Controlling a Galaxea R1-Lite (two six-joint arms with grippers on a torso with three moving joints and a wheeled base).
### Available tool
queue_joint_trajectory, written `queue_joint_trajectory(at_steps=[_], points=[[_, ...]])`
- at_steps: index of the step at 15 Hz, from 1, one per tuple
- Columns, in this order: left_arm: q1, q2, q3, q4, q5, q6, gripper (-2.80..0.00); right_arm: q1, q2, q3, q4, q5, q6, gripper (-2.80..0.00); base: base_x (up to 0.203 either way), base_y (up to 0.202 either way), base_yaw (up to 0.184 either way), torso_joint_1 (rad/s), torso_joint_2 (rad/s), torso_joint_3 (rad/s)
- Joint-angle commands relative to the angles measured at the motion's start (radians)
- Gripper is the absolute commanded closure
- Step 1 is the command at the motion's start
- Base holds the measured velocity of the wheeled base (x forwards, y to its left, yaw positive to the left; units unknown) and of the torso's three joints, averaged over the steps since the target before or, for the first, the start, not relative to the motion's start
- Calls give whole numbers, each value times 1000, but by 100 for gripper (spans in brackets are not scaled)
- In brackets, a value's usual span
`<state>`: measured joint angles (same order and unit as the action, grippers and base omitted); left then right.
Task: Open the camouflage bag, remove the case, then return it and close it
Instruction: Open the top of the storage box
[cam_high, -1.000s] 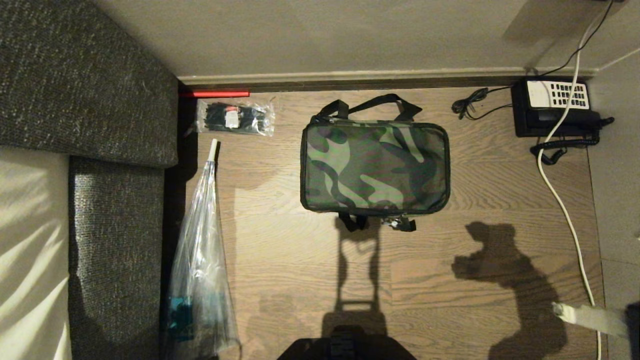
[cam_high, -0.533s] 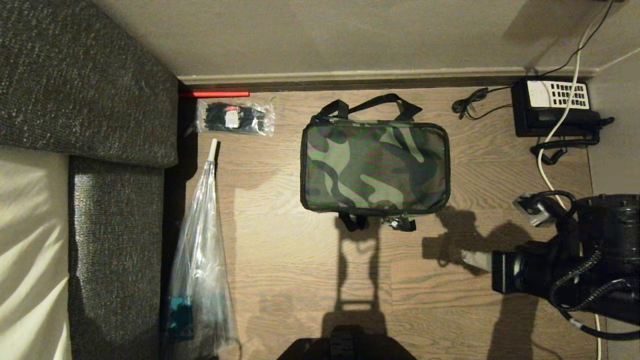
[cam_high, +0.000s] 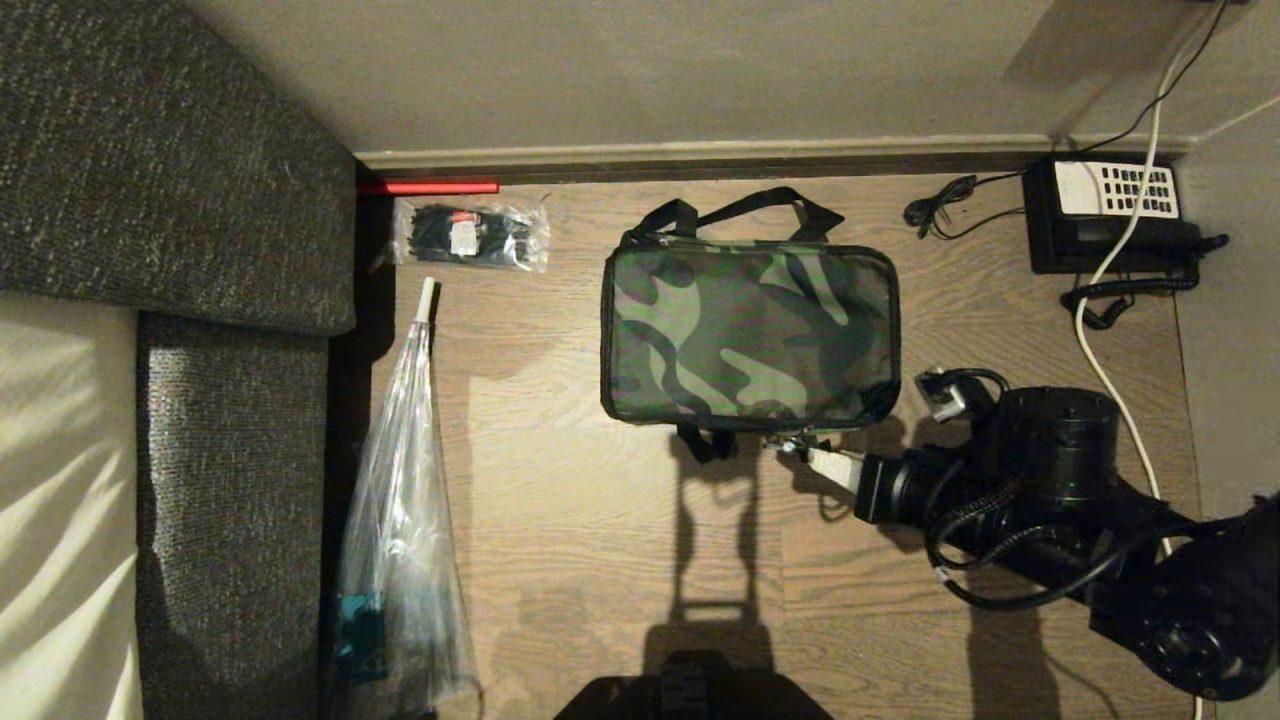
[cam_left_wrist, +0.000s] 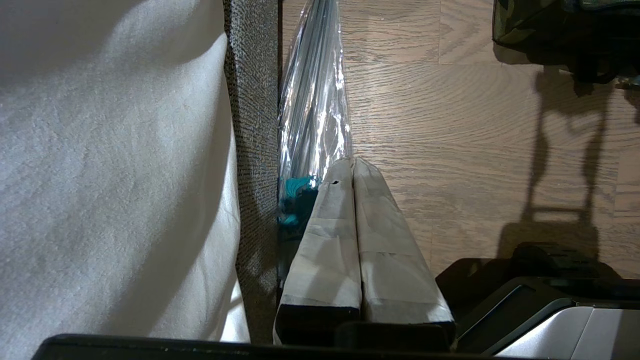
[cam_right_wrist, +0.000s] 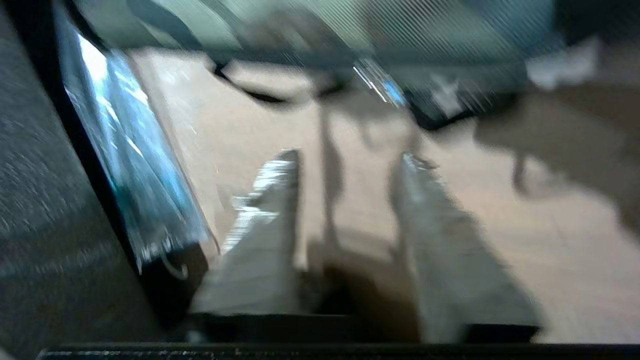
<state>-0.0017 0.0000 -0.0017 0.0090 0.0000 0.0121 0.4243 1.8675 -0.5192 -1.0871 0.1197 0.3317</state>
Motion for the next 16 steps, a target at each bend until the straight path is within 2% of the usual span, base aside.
queue_joint_trajectory(at_steps=[1, 3, 7, 9, 14, 16], points=[[0, 0, 0, 0, 0, 0, 0, 15, 104, -12, -105, 7, -5, -280, 0, 0, 0, 0, 0, 0], [0, 0, 0, 0, 0, 0, 0, 16, 138, -5, -195, 15, -10, -280, 0, 0, 0, 0, 0, 0], [0, 0, 0, 0, 0, 0, 0, 14, 150, 8, -212, 51, -45, -280, 0, 0, 0, 0, 0, 0], [0, 0, 0, 0, 0, 0, 0, 11, 165, 17, -201, 71, -104, -280, 0, 0, 0, 0, 0, 0], [0, 0, 0, 0, 0, 0, 0, 5, 217, -29, -229, 71, -173, -280, 0, 0, 0, 0, 0, 0], [0, 0, 0, 0, 0, 0, 0, 2, 241, -48, -263, 71, -177, -280, 0, 0, 0, 0, 0, 0]])
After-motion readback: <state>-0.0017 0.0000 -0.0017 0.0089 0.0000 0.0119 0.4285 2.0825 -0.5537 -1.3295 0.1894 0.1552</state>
